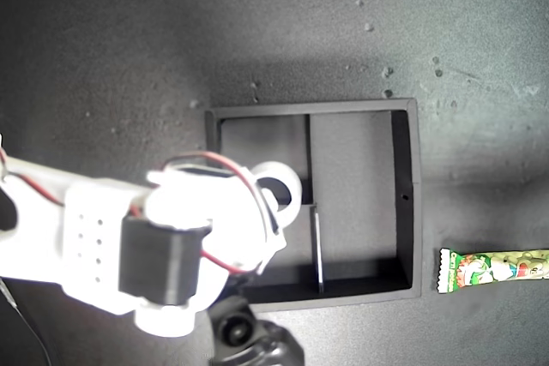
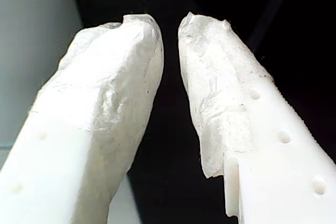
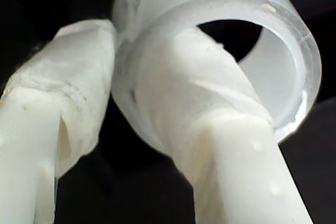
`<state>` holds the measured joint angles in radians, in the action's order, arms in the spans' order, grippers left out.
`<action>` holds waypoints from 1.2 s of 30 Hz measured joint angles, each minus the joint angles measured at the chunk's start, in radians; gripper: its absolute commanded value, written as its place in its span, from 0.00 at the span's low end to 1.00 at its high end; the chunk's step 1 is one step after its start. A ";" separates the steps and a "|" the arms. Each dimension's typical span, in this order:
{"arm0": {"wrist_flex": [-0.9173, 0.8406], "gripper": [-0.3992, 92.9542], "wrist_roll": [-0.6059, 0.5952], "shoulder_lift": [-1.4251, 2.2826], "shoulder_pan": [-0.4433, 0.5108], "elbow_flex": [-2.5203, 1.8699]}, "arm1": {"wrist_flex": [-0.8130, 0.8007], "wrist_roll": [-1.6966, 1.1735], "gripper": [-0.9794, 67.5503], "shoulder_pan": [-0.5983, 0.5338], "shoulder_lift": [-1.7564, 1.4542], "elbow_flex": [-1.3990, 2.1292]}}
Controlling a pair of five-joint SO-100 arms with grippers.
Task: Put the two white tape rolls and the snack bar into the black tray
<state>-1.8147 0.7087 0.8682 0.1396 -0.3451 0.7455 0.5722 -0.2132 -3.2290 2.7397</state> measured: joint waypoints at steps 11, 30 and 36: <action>0.000 0.11 0.000 -0.109 -0.063 0.018 | -0.135 0.430 0.01 -0.256 0.089 0.081; -0.002 0.14 0.334 0.615 -0.104 -0.506 | 0.074 1.081 0.41 -0.509 0.523 -0.175; 0.008 0.17 0.514 0.888 0.014 -0.870 | -0.172 1.378 0.41 -0.568 0.588 0.021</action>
<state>-1.8070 1.2226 1.7564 0.1534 -1.2149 0.5737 1.9497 -0.7808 -2.6415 2.7612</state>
